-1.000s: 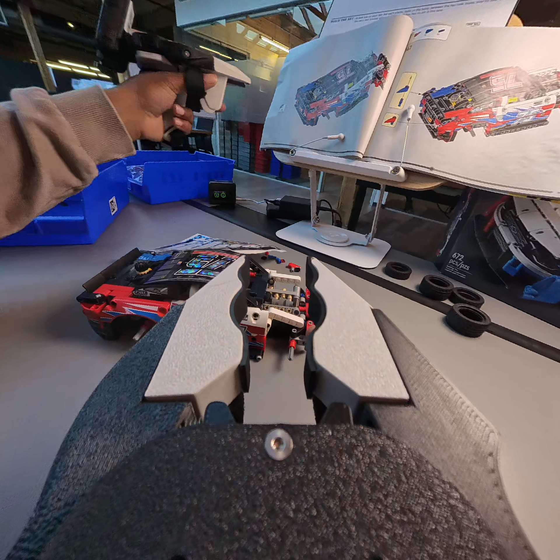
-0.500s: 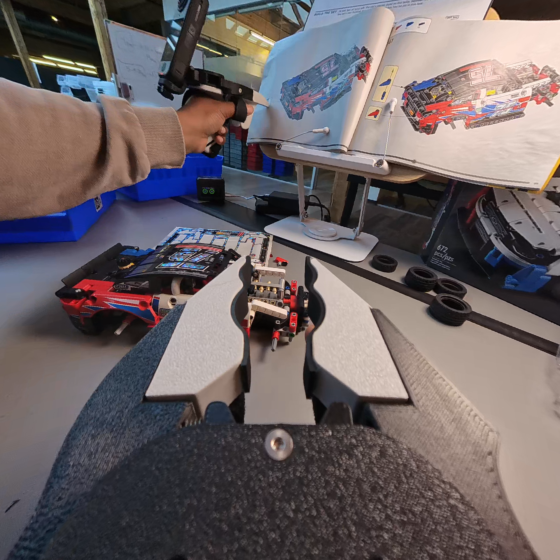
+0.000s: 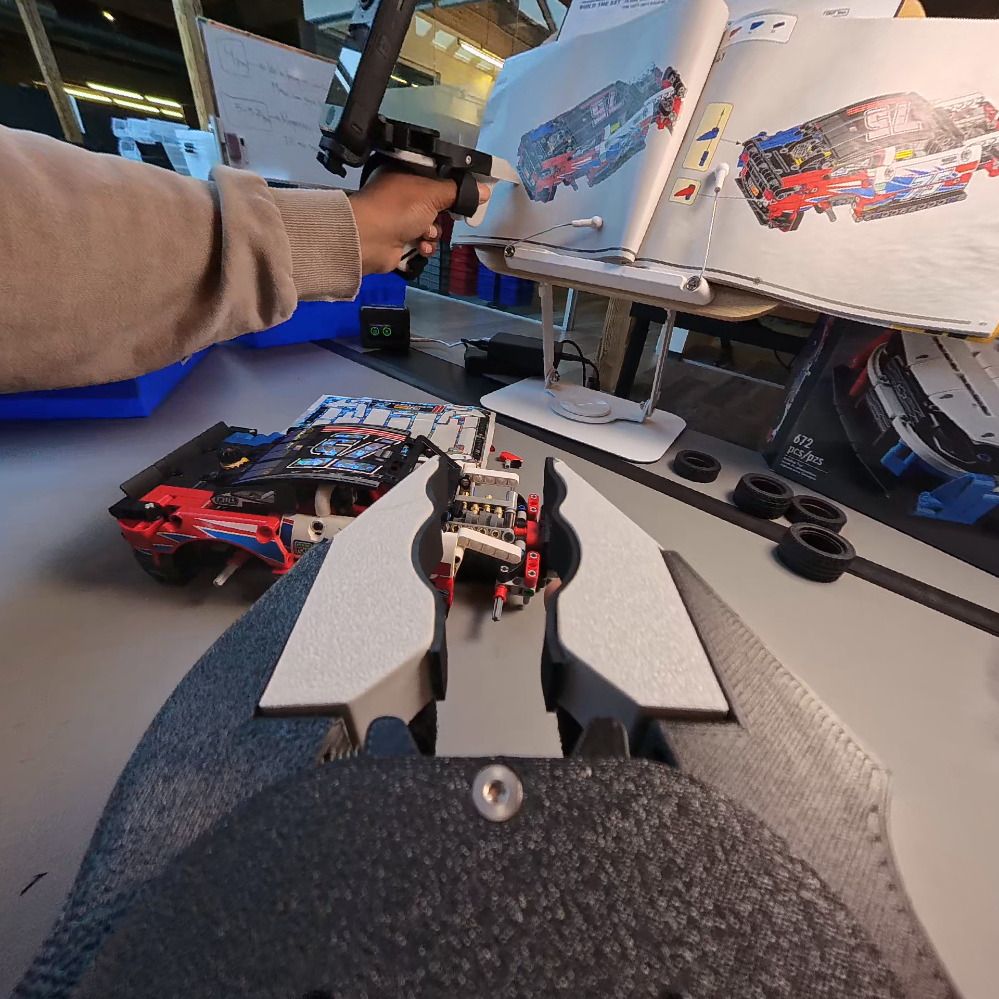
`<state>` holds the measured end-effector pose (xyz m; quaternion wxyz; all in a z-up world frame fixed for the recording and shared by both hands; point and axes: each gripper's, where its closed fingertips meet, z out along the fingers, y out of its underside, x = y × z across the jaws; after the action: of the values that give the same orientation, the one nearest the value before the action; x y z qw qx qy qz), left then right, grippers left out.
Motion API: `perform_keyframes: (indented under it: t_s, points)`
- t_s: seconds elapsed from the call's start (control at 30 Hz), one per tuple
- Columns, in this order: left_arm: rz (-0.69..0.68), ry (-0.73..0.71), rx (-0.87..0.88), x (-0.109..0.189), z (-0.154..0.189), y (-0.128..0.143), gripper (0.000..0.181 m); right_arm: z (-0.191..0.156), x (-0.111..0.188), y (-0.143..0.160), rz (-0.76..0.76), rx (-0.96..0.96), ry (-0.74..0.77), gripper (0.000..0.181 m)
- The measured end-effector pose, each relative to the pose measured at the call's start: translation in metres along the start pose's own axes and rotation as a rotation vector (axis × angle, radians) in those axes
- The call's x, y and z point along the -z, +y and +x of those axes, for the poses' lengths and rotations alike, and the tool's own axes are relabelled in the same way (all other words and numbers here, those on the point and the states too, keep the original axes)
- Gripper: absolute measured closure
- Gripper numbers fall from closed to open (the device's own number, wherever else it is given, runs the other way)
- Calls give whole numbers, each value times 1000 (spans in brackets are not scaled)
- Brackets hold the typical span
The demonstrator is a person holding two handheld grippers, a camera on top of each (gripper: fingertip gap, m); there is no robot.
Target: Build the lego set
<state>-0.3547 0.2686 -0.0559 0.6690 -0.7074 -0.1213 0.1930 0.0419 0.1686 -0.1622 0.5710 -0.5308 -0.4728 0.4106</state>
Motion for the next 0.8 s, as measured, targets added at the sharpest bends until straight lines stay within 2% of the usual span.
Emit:
perform_keyframes:
  t_s: [0.37, 0.5, 0.57, 0.63, 0.8]
  points:
    - [3, 39, -5, 0, 8, 0, 181, 1, -1, 3, -11, -7, -3, 149]
    - [-23, 114, 24, 13, 19, 7, 180, 1, -2, 4, -14, -17, -6, 149]
    - [-65, 172, 41, 23, 27, 23, 178, 1, -2, 4, -15, -17, -9, 149]
    - [-166, 240, 23, 32, 34, 51, 171, -1, -2, 5, -20, -19, -15, 149]
    - [-614, 502, -6, 65, 45, 144, 120, -2, -4, 8, -30, -14, -17, 149]
